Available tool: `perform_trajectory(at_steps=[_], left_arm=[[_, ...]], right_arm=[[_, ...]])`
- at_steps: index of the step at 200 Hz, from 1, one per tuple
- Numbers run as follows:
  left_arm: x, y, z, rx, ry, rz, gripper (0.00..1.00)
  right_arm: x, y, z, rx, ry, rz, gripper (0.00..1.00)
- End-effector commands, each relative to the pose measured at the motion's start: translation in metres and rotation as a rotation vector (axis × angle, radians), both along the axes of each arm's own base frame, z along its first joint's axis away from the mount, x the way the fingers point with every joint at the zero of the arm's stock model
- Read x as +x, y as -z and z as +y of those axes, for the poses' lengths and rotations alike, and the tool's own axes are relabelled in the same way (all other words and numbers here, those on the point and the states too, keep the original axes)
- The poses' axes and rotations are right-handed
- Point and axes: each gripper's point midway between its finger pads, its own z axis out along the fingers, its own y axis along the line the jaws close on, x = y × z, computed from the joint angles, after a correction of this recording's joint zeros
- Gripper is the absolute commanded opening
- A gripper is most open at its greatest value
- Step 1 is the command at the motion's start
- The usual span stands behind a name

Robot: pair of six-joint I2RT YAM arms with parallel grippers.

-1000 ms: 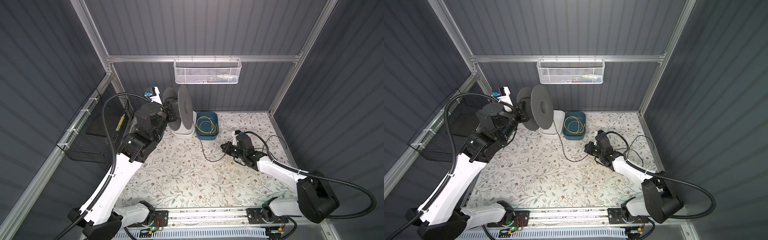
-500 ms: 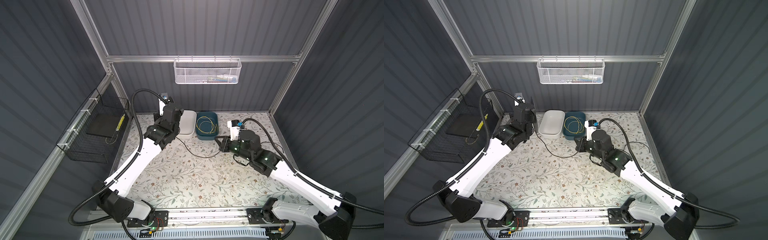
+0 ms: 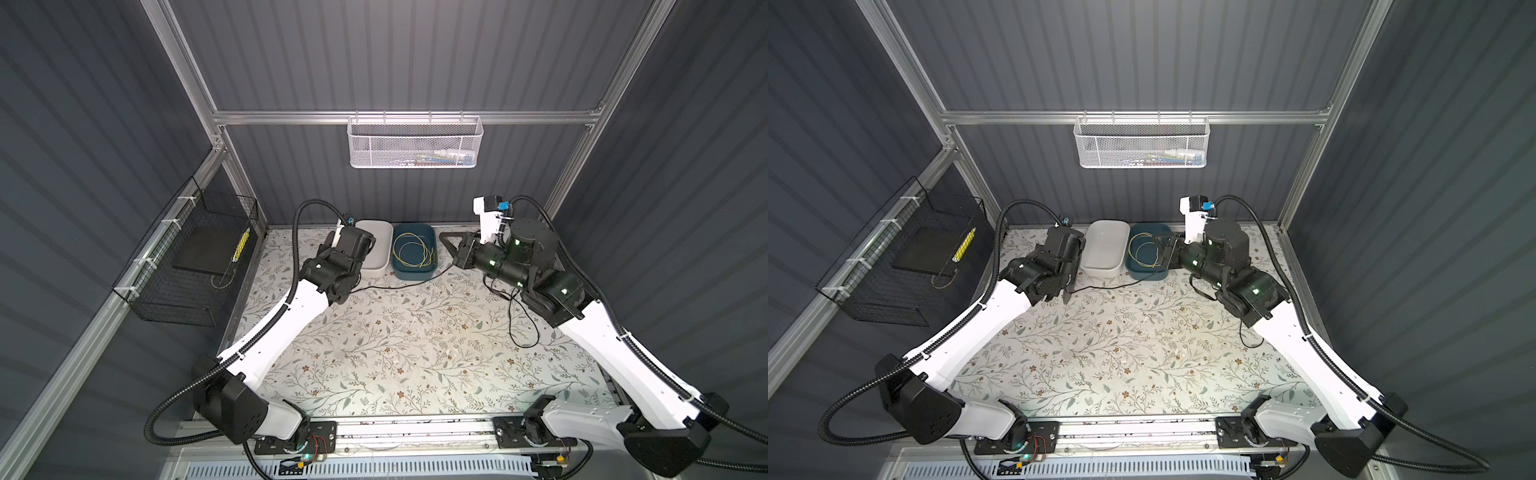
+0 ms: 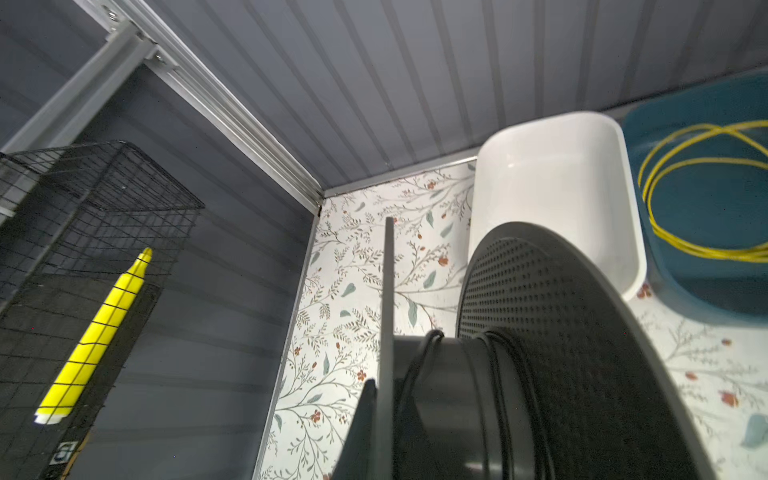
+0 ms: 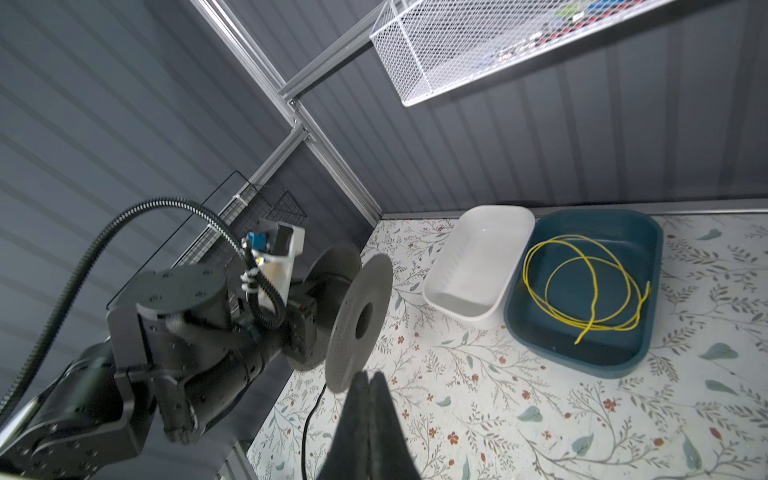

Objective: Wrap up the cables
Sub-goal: 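Carry the cable to the far corner with the right gripper while left holds spool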

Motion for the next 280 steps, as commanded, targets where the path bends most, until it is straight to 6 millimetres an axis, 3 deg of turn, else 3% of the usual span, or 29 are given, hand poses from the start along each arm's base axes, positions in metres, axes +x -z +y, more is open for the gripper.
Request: perform_trajectory(at_steps=[1, 51, 89, 125, 170, 223, 280], left_arm=[[-0.027, 0.006, 0.005, 0.014, 0.046, 0.064, 0.0], [-0.07, 0.007, 0.001, 0.035, 0.12, 0.062, 0.0], [-0.096, 0.024, 0.01, 0.059, 0.147, 0.119, 0.0], [-0.111, 0.023, 0.022, 0.065, 0.158, 0.14, 0.0], [-0.127, 0.017, 0.038, 0.06, 0.14, 0.144, 0.0], [-0.133, 0.006, 0.044, 0.046, 0.138, 0.137, 0.0], [-0.136, -0.012, 0.047, 0.028, 0.144, 0.1, 0.0]], right_arm=[[0.006, -0.026, -0.008, 0.036, -0.02, -0.03, 0.0], [0.047, -0.052, -0.039, 0.09, 0.053, -0.037, 0.0], [0.076, -0.062, -0.063, 0.132, 0.087, -0.035, 0.0], [0.112, -0.067, -0.092, 0.136, 0.142, -0.012, 0.03], [0.147, -0.061, -0.126, 0.191, 0.19, 0.038, 0.04], [0.173, -0.053, -0.16, 0.293, 0.233, 0.082, 0.09], [0.205, -0.027, -0.203, 0.34, 0.313, 0.158, 0.1]])
